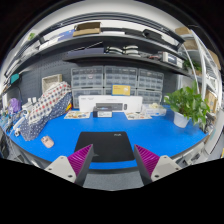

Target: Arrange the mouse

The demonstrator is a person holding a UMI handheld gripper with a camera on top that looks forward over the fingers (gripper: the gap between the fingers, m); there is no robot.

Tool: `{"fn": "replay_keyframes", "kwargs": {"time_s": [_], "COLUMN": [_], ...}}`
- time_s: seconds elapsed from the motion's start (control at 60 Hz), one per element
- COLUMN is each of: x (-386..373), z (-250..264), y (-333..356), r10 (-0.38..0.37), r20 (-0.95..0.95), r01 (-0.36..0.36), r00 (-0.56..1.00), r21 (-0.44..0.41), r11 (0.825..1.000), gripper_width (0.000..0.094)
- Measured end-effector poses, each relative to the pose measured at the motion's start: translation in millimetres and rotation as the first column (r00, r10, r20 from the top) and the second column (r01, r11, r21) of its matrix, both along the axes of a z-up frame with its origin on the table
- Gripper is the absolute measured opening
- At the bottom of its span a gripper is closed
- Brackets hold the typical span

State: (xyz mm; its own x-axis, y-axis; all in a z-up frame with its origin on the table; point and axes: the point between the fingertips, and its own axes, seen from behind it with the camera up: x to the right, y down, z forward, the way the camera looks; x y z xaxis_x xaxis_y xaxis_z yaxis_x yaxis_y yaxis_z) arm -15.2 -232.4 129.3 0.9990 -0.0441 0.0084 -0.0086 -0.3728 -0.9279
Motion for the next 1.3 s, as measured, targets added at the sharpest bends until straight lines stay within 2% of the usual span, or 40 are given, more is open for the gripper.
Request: {"fn": "replay_keyframes", "kwargs": {"time_s": [0.233, 0.45, 0.633, 0.983, 1.183, 1.3], "x": [-73.6, -186.1, -280.3, -338.1, -329.0, -320.7], "z": [-47.0, -94.2, -117.7, -138.8, -137.3, -138.0], "y": [-14.0, -6.1, 28.2, 123.3, 174.0, 190.3], "r10": [0.105, 0.199, 0.265, 0.216, 0.133, 0.073], "r20": [-0.005, -0.059, -0.086, -0.042, -0.029, -0.050], "r01": [-0.105, -0.206, -0.278, -0.219, -0.136, -0.084], "r00": [0.994, 0.978, 0.960, 0.976, 0.991, 0.996], "r21": [-0.075, -0.153, -0.197, -0.267, -0.275, -0.286], "r11": [0.992, 0.966, 0.940, 0.939, 0.952, 0.954], "gripper_width": [0.0817, 0.0815, 0.0823, 0.0832, 0.0815, 0.0730]}}
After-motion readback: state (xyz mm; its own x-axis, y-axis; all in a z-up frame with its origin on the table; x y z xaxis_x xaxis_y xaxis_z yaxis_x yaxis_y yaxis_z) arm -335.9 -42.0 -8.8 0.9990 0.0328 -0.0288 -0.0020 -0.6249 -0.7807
